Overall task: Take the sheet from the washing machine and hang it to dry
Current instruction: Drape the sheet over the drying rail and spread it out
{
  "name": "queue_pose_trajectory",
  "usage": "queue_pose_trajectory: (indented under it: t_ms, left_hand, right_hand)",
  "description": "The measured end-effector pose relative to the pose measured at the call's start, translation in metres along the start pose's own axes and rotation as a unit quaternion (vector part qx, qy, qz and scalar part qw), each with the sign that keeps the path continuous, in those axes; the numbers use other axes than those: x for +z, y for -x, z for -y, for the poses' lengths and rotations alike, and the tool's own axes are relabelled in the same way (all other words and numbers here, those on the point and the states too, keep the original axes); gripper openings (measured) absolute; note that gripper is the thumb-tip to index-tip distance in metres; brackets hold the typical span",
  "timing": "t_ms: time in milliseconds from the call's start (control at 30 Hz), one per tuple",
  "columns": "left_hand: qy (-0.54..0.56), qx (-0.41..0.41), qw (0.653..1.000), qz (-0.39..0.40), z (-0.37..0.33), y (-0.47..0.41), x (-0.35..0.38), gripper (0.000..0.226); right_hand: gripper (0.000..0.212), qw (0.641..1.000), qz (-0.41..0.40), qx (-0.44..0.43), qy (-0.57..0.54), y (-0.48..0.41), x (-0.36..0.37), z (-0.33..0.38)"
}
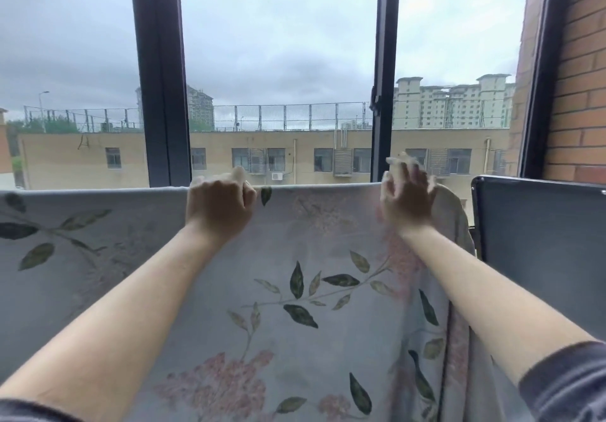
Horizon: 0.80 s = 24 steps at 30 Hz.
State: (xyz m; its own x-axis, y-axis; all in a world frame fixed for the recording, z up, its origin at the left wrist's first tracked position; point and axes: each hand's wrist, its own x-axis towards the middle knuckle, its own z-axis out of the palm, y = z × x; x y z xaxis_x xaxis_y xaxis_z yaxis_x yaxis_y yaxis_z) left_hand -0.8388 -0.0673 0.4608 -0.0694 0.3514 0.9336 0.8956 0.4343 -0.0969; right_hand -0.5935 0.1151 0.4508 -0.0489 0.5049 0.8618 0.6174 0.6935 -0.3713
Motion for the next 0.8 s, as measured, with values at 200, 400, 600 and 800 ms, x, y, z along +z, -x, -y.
queue_pose_trajectory:
  t_ms: [200, 400, 600, 800]
  left_hand:
    - [-0.031, -0.003, 0.999, 0.036, 0.078, 0.024, -0.034, 0.045]
    - [-0.043, 0.006, 0.994, 0.097, 0.19, 0.045, -0.076, 0.04]
    - [-0.063, -0.049, 0.991, 0.11, 0.318, 0.071, -0.108, 0.035]
    - [-0.073, -0.062, 0.99, 0.101, 0.411, 0.092, -0.129, 0.043]
  right_hand:
    - [0.034, 0.967, 0.145, -0.208, 0.007, 0.037, 0.032, 0.16]
    - [0.051, 0.95, 0.153, -0.27, 0.033, 0.069, 0.073, 0.299]
    - [0.069, 0.966, 0.075, -0.227, 0.104, 0.087, 0.091, 0.334]
    - [0.069, 0.967, 0.094, -0.167, 0.167, 0.086, 0.093, 0.341]
